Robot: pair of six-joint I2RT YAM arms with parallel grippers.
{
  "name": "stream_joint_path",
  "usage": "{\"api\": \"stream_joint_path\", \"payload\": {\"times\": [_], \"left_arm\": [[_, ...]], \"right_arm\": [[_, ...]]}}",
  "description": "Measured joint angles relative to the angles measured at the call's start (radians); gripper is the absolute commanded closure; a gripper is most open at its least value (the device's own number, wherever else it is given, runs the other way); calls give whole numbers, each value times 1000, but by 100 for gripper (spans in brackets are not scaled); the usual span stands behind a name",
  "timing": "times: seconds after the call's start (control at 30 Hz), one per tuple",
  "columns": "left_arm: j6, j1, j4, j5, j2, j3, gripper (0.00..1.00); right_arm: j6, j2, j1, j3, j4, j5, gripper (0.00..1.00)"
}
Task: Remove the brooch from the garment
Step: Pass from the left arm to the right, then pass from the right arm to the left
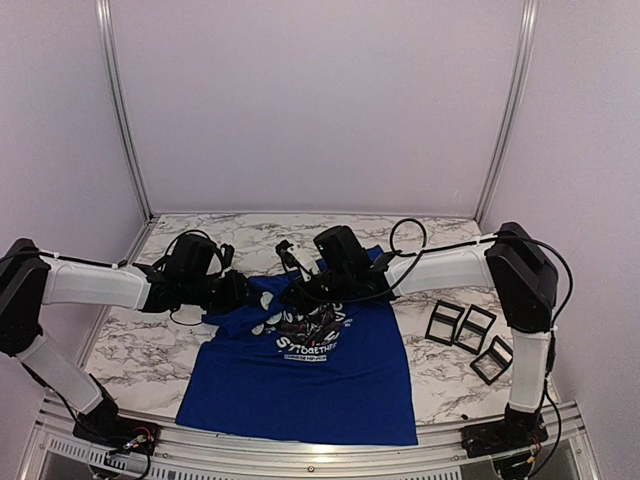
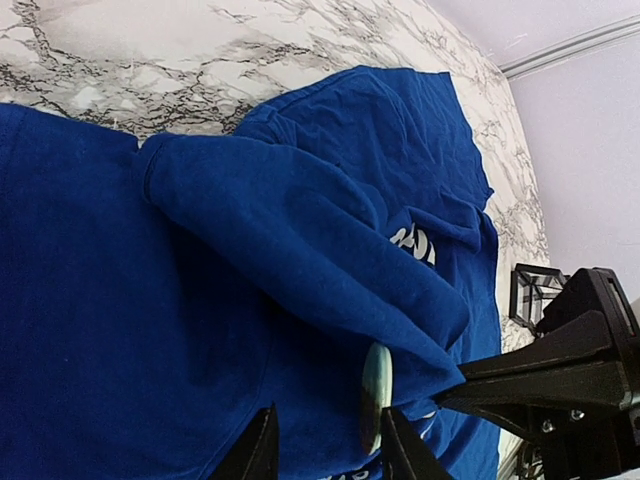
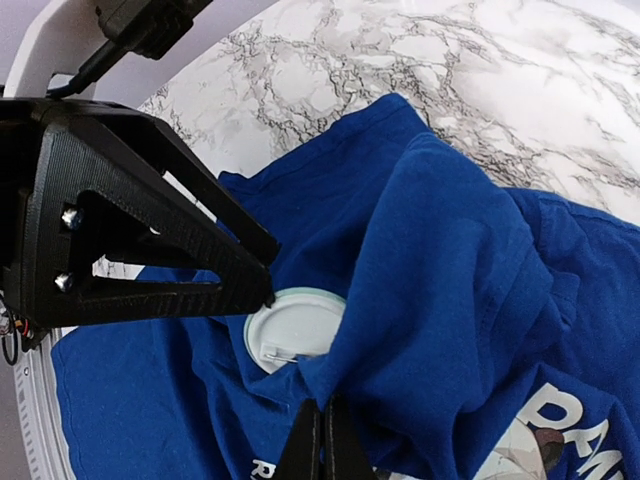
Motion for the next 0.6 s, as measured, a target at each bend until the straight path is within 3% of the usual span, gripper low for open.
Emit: {"api": "stream_joint_path", "payload": {"times": [0.27, 0.6], "left_arm": [[76, 16, -94, 90, 45, 120, 67], [154, 33, -245, 140, 134, 226, 78]], "right_arm": [[-20, -3, 5, -1, 0, 0, 100], [-36, -4, 7, -1, 0, 2, 100]]}}
